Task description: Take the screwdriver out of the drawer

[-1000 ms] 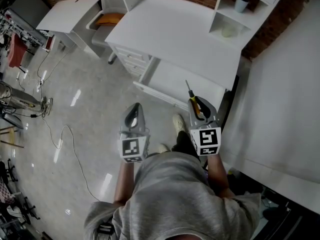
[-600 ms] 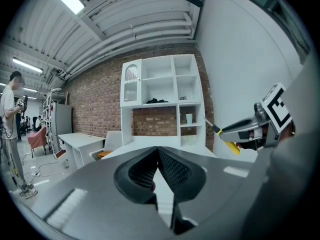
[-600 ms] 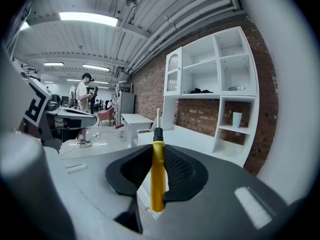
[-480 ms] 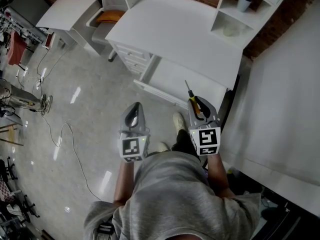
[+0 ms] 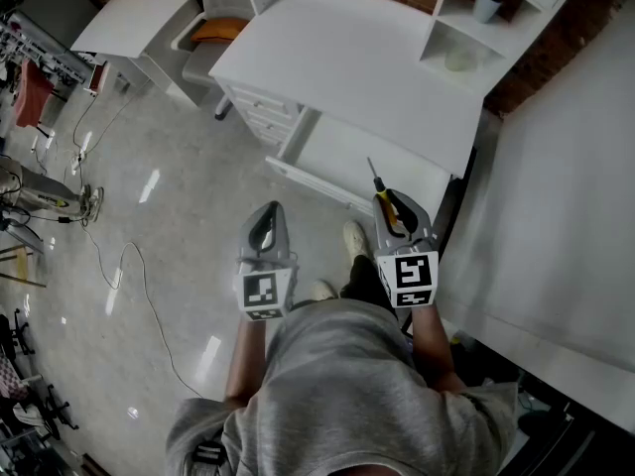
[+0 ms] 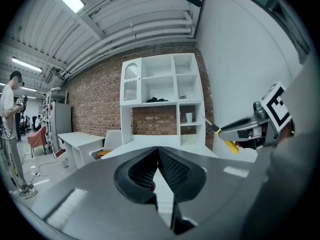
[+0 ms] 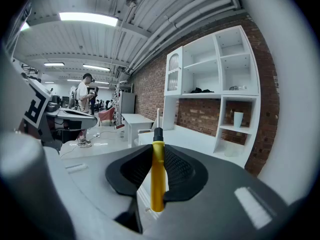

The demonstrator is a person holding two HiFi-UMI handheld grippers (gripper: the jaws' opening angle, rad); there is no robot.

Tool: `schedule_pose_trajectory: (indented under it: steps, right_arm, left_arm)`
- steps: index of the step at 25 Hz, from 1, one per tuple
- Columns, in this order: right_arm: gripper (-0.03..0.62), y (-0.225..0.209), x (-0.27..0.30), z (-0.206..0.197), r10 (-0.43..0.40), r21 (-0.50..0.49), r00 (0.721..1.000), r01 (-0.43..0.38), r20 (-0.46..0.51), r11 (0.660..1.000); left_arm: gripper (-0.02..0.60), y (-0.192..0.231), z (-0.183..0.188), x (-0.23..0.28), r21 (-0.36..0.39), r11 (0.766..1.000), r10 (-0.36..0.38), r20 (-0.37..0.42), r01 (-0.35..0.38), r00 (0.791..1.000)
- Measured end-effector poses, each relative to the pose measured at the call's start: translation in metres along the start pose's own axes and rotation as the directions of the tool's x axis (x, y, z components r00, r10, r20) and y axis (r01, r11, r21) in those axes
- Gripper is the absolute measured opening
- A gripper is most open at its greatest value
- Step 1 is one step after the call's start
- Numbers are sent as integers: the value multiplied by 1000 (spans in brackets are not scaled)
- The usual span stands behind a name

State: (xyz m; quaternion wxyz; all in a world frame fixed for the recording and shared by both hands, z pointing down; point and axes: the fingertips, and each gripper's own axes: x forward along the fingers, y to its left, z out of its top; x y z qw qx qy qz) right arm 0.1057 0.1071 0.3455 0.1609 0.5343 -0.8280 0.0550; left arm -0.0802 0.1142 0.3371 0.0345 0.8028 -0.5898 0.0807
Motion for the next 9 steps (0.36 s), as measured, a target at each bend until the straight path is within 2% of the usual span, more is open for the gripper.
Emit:
schedule_pose_trajectory:
  steps: [9]
  right_arm:
    - [77, -3, 4, -1, 0, -2, 1000, 0, -4, 1000]
  left_arm:
    - [12, -1, -3, 6, 4, 1000, -4, -6, 4, 1000]
